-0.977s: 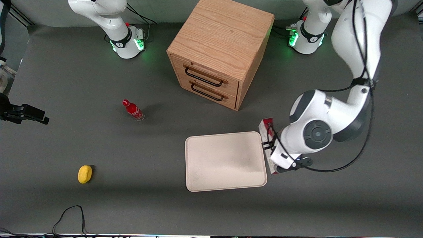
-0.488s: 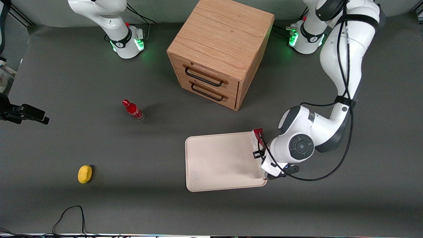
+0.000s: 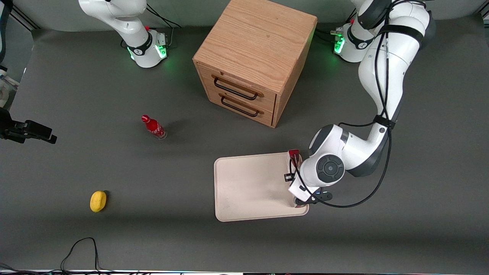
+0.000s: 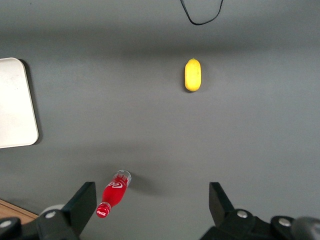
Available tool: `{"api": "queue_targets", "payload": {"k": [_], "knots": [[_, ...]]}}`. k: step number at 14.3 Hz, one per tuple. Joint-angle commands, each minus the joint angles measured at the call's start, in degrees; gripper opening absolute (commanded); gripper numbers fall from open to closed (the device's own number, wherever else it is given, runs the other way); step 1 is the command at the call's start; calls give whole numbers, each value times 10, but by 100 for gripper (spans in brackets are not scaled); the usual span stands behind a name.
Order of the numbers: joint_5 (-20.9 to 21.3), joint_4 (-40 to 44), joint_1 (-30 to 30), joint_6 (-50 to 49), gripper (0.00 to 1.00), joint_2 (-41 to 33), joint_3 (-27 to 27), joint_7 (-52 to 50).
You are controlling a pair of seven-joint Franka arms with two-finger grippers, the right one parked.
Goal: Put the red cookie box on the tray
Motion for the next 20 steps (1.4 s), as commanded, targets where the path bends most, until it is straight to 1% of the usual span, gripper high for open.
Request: {"api": "queue_targets", "payload": {"k": [1,2,3,4,5,9,11,13,16,18,20], "knots": [[4,19,-5,10,0,12,5,8],[3,20,-5,9,0,11,4,6],[1,20,-4,9,21,11,4,5],[1,20,-4,9,87,11,4,5],[0,20,-3,7,100,9,4,4],[1,17,7,-4,100,-12,4,1],[2,-21,37,-39,100,-61,-3,10],[2,-66,52,-70,100,-124,0,17],[1,-170,95,-81,100,-240,-1,36],[-2,-223,123,-103,100,-305,-1,81],[-33,-247,146,-147,100,-360,5,128]]}}
